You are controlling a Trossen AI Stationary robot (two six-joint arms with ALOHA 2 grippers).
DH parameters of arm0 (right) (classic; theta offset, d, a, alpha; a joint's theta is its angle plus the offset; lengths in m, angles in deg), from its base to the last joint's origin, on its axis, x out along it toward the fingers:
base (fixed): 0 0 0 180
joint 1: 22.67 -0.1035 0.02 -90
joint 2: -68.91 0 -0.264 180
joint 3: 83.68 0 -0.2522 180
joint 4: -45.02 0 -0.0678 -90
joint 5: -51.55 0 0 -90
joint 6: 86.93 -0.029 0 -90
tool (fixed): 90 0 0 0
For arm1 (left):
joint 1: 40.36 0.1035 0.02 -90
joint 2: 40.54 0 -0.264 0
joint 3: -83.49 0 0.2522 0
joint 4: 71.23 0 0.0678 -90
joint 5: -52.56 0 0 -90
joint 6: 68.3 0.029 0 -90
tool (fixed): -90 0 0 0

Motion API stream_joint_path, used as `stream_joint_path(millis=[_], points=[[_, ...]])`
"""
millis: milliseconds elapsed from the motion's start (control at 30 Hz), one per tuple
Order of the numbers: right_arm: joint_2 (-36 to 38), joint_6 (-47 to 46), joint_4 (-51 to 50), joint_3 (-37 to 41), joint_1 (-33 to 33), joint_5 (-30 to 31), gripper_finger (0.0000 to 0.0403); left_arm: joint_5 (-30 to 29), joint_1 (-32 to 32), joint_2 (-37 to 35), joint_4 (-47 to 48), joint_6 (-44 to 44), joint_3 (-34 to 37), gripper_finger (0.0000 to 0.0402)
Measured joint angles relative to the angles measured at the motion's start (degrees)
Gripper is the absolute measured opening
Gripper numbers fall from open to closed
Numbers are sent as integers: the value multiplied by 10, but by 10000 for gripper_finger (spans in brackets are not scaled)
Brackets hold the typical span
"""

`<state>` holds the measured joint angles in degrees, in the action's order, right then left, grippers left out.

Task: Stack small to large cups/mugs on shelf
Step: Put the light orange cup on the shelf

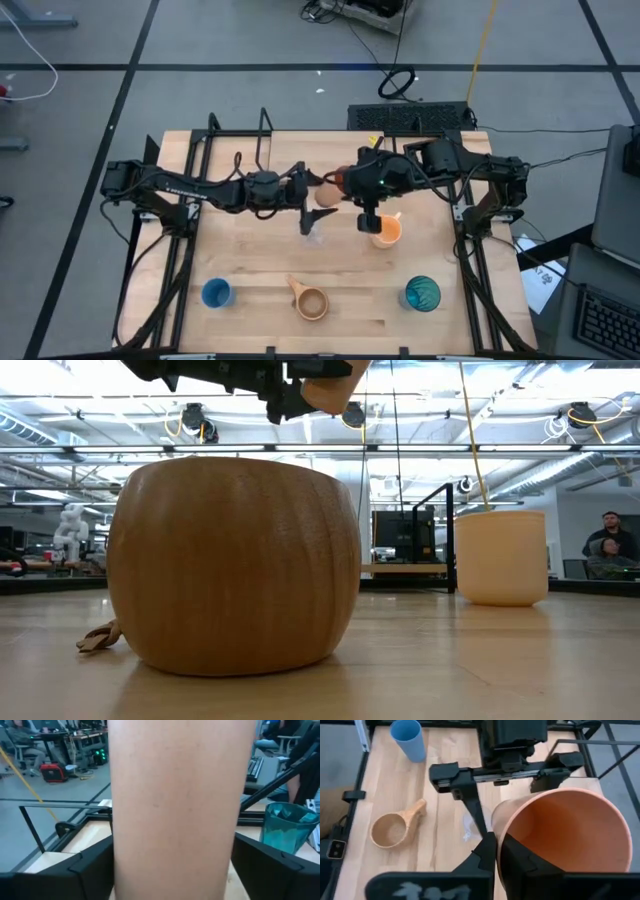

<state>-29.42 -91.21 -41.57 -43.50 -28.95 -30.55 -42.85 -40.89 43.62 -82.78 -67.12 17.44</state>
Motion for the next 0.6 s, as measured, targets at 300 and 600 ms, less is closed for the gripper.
stream_joint_path(millis=[300, 600], points=[[0, -20, -53, 1, 15, -1, 1, -27, -2, -1, 2, 5, -1, 362], [0, -23, -100, 1, 68, -3, 0, -111, -17, -25, 51, -14, -1, 322]])
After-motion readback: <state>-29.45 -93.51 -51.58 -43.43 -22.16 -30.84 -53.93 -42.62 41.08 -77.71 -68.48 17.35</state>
